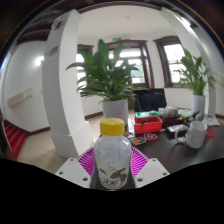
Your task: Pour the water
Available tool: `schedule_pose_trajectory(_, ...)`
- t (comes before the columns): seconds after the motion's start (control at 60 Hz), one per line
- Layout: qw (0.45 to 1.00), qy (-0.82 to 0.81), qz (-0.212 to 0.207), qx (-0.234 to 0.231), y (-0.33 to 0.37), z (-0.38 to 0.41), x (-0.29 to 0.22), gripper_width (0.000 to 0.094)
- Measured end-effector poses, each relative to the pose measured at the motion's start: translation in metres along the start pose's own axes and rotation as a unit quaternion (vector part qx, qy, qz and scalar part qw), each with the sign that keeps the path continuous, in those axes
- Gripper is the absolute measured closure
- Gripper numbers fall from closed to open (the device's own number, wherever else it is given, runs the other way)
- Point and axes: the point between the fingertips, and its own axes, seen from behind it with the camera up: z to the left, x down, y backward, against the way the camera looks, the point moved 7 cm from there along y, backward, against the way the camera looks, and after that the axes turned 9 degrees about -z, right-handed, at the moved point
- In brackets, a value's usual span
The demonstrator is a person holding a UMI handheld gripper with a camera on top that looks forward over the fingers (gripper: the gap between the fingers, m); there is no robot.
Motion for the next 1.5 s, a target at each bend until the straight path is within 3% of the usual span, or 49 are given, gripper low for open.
schedule_pose_trajectory(0.283,0.958,-0.281,-0.036,0.048,-0.008,-0.082,-0.053,0.0494)
schedule_pose_trajectory(0.567,0.819,-0.560,-0.107,0.069,-0.015,-0.182,-0.108,0.0497)
schedule_pose_trajectory(0.9,0.617,-0.769,-0.153,0.069,-0.048,-0.254,-0.101,0.0484)
schedule_pose_trajectory(1.117,0.560,-0.813,-0.138,0.079,-0.059,-0.262,-0.082,0.0481)
schedule_pose_trajectory(1.233,0.572,-0.806,-0.130,0.080,-0.059,-0.261,-0.082,0.0481)
schedule_pose_trajectory(1.317,0.611,-0.778,-0.123,0.082,-0.057,-0.255,-0.087,0.0480)
schedule_pose_trajectory(1.5,0.822,-0.557,-0.084,0.085,-0.046,-0.235,-0.122,0.0481)
